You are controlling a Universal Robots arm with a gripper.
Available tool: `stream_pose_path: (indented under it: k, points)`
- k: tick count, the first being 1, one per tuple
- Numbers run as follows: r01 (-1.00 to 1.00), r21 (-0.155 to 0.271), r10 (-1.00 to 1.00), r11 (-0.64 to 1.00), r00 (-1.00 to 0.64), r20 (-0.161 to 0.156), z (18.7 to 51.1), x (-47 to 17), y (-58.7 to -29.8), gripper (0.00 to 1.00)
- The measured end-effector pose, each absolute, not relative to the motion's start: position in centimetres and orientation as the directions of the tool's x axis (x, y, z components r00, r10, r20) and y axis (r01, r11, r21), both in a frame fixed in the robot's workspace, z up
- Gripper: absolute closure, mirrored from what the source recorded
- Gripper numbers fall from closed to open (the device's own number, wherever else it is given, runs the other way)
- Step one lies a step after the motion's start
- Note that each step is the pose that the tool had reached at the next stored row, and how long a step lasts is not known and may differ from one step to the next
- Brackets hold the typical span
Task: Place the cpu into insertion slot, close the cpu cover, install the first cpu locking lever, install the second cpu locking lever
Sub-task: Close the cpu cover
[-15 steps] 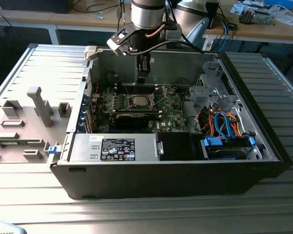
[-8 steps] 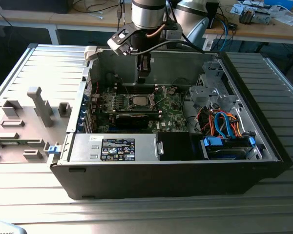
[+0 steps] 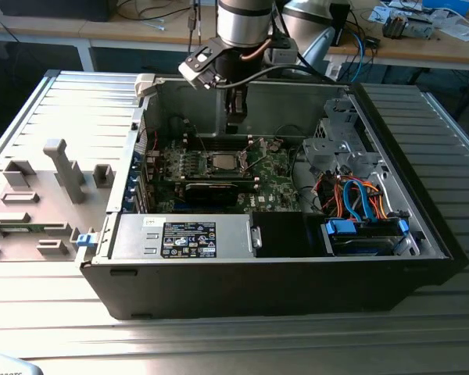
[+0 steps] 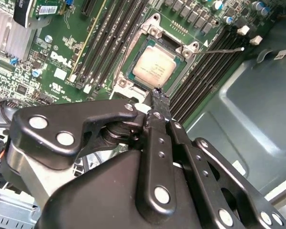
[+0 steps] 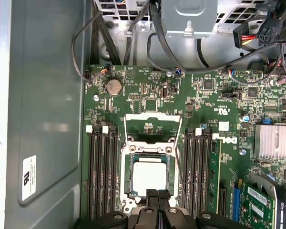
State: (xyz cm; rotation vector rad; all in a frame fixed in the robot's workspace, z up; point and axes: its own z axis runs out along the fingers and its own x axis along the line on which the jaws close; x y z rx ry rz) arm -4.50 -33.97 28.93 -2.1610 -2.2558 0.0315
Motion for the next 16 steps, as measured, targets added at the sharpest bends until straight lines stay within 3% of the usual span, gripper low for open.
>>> stream_pose_path:
  k: [16]
  points:
    - [0.999, -0.027, 0.999, 0.043, -0.043, -0.001, 28.6, -2.5, -34.2, 0.89]
